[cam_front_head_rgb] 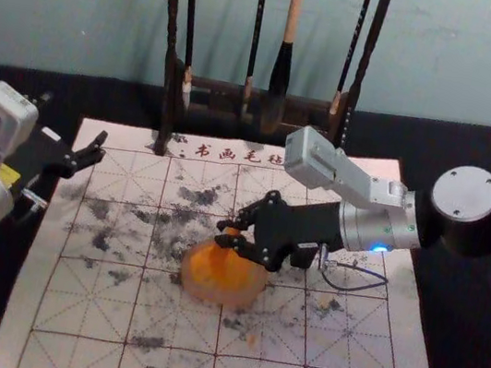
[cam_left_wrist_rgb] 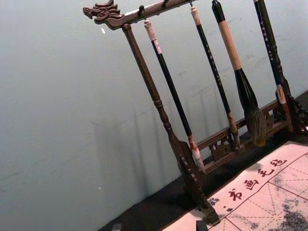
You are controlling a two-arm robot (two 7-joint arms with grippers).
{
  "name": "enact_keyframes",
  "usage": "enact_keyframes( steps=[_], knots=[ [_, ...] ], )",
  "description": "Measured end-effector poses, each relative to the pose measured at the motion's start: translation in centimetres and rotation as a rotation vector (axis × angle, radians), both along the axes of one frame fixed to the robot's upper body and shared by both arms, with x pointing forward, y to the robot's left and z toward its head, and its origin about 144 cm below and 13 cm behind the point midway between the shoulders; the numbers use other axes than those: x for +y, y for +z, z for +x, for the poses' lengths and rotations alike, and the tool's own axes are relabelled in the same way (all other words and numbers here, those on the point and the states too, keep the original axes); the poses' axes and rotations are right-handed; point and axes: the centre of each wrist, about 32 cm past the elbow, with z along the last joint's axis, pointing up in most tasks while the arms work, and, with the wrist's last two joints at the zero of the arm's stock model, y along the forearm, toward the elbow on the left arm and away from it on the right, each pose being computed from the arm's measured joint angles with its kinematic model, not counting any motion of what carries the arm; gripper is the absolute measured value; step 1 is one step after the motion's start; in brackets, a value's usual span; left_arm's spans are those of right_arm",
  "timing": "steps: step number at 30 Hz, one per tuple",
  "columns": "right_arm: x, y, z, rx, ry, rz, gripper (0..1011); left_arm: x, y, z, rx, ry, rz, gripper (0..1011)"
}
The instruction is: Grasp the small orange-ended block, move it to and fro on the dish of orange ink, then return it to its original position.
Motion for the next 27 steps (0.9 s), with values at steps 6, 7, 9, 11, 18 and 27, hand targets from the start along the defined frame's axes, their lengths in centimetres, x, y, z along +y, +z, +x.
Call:
enact_keyframes(
  steps=[6, 7, 9, 11, 18, 27],
  knots=[
    [-0.5, 0.1, 0.1, -0.007, -0.015, -0.006, 131, 0.0, 0.0, 0.0, 0.000, 0.000, 0.000, 1001],
    [-0.7, 0.2, 0.1, -0.008, -0.018, -0.008, 132, 0.0, 0.0, 0.0, 0.000, 0.000, 0.000, 1001],
    [-0.8, 0.2, 0.2, -0.010, -0.021, -0.009, 131, 0.0, 0.0, 0.0, 0.000, 0.000, 0.000, 1001],
    [-1.1, 0.2, 0.2, -0.011, -0.027, -0.010, 131, 0.0, 0.0, 0.0, 0.000, 0.000, 0.000, 1001],
    [-1.9, 0.3, -0.1, -0.016, -0.037, -0.015, 131, 0.0, 0.0, 0.0, 0.000, 0.000, 0.000, 1001],
    [-2.6, 0.4, -0.6, -0.020, -0.035, -0.017, 132, 0.0, 0.0, 0.0, 0.000, 0.000, 0.000, 1001]
  ],
)
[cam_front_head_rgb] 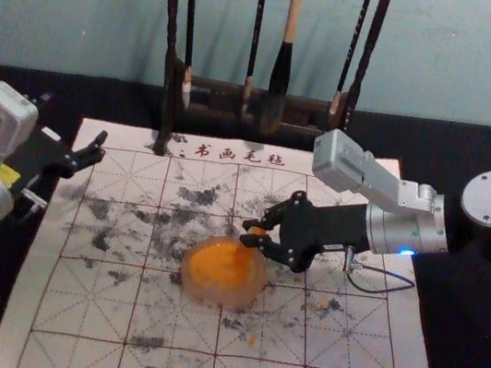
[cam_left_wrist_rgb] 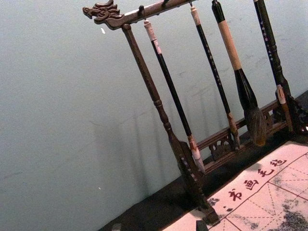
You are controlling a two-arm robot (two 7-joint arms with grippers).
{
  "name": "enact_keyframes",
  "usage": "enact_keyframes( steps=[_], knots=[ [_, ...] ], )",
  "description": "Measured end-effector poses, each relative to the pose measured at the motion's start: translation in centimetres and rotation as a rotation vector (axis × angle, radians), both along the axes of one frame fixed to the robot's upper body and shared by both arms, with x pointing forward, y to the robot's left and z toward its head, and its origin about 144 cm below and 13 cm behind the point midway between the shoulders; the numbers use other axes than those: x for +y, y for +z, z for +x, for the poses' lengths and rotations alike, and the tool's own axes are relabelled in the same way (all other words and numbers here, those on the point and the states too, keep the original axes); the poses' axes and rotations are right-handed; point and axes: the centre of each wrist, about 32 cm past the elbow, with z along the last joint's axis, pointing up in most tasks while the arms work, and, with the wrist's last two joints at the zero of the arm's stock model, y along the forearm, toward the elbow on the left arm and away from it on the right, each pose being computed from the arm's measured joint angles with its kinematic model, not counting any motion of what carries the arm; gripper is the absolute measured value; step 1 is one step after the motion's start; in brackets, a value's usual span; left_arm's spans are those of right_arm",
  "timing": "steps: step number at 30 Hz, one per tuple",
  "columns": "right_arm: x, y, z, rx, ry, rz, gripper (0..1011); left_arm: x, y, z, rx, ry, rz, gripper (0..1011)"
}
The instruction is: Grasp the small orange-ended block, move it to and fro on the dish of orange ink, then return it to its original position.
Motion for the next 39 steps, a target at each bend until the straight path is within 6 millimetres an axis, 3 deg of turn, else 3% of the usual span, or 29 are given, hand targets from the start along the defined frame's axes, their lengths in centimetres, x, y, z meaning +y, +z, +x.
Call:
enact_keyframes(
  steps=[14, 39],
  knots=[
    [0.2, -0.1, -0.7, 0.007, 0.041, -0.002, 131, 0.0, 0.0, 0.0, 0.000, 0.000, 0.000, 1001],
    [3.1, -0.3, -0.4, 0.016, 0.111, 0.009, 132, 0.0, 0.0, 0.0, 0.000, 0.000, 0.000, 1001]
  ],
)
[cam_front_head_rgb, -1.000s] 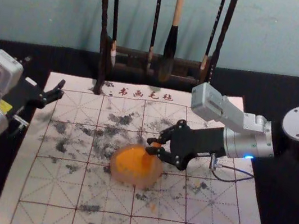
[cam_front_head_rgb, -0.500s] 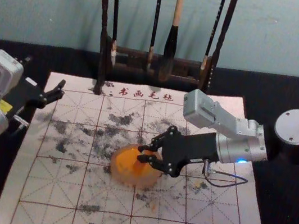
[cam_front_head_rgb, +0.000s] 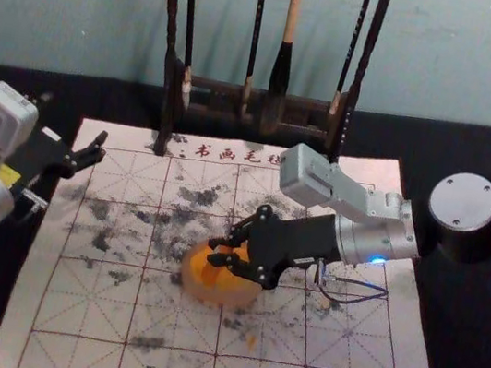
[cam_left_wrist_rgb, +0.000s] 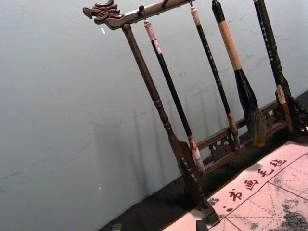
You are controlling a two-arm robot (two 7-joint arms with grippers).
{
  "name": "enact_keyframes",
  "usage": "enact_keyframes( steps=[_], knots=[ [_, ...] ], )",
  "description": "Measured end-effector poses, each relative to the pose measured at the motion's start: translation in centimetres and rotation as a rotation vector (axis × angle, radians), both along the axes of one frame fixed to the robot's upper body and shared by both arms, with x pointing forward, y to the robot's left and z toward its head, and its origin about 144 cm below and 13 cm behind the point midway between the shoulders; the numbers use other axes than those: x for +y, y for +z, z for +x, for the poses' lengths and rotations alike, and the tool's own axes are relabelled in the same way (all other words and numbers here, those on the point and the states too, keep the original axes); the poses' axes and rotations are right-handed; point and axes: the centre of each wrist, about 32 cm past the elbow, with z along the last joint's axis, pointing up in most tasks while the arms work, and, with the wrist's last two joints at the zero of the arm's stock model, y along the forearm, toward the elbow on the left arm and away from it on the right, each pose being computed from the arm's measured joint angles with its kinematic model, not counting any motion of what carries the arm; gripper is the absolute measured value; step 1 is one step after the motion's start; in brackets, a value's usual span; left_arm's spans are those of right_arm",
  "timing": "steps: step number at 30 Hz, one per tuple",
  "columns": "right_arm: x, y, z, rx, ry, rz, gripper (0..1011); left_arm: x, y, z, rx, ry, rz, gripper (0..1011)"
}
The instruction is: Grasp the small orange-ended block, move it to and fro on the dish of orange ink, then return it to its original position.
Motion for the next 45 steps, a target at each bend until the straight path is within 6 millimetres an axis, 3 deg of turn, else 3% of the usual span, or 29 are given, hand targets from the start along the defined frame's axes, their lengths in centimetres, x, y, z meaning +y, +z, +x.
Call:
enact_keyframes(
  steps=[20, 45],
  knots=[
    [0.3, 0.0, 1.0, -0.007, -0.034, 0.000, 131, 0.0, 0.0, 0.0, 0.000, 0.000, 0.000, 1001],
    [-1.4, 0.3, 1.0, -0.022, -0.083, -0.010, 131, 0.0, 0.0, 0.0, 0.000, 0.000, 0.000, 1001]
  ],
)
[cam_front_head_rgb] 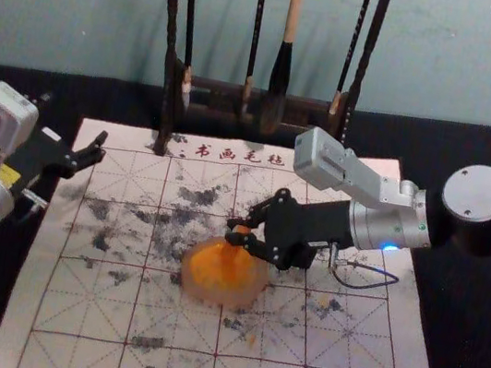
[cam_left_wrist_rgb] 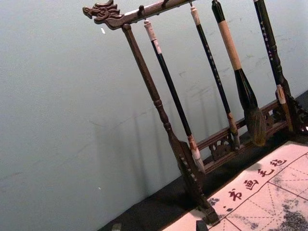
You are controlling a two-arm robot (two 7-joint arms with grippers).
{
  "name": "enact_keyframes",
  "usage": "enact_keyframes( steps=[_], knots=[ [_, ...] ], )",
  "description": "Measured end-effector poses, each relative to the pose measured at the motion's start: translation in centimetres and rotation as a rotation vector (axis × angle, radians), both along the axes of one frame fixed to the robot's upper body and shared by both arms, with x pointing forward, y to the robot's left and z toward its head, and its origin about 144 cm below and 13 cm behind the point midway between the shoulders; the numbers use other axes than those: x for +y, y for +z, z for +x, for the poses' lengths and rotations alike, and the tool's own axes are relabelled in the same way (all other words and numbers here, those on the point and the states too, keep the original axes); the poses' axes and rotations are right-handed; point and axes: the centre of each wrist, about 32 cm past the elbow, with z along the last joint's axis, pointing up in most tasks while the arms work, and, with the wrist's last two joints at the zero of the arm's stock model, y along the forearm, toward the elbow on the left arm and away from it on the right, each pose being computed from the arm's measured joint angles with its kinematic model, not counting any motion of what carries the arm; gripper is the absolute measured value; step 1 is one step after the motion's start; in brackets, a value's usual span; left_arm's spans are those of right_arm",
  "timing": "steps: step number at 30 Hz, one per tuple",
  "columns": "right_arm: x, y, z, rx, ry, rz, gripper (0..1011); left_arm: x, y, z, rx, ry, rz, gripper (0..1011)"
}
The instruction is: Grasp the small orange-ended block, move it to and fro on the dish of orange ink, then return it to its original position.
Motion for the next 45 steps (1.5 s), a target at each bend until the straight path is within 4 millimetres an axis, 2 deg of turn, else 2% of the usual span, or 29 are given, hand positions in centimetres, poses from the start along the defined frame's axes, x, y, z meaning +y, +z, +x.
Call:
enact_keyframes(
  steps=[16, 25, 31, 33, 36, 45],
  knots=[
    [-0.4, 0.7, -0.3, -0.020, 0.002, 0.010, 132, 0.0, 0.0, 0.0, 0.000, 0.000, 0.000, 1001],
    [-1.6, 2.7, -0.9, -0.069, 0.007, 0.057, 132, 0.0, 0.0, 0.0, 0.000, 0.000, 0.000, 1001],
    [-3.5, 4.0, -1.7, -0.107, -0.010, 0.087, 131, 0.0, 0.0, 0.0, 0.000, 0.000, 0.000, 1001],
    [-3.5, 4.0, -1.7, -0.107, -0.010, 0.087, 132, 0.0, 0.0, 0.0, 0.000, 0.000, 0.000, 1001],
    [-5.2, 4.7, -2.4, -0.129, -0.031, 0.091, 132, 0.0, 0.0, 0.0, 0.000, 0.000, 0.000, 1001],
    [-8.5, 5.0, -3.7, -0.147, -0.079, 0.075, 131, 0.0, 0.0, 0.0, 0.000, 0.000, 0.000, 1001]
  ],
)
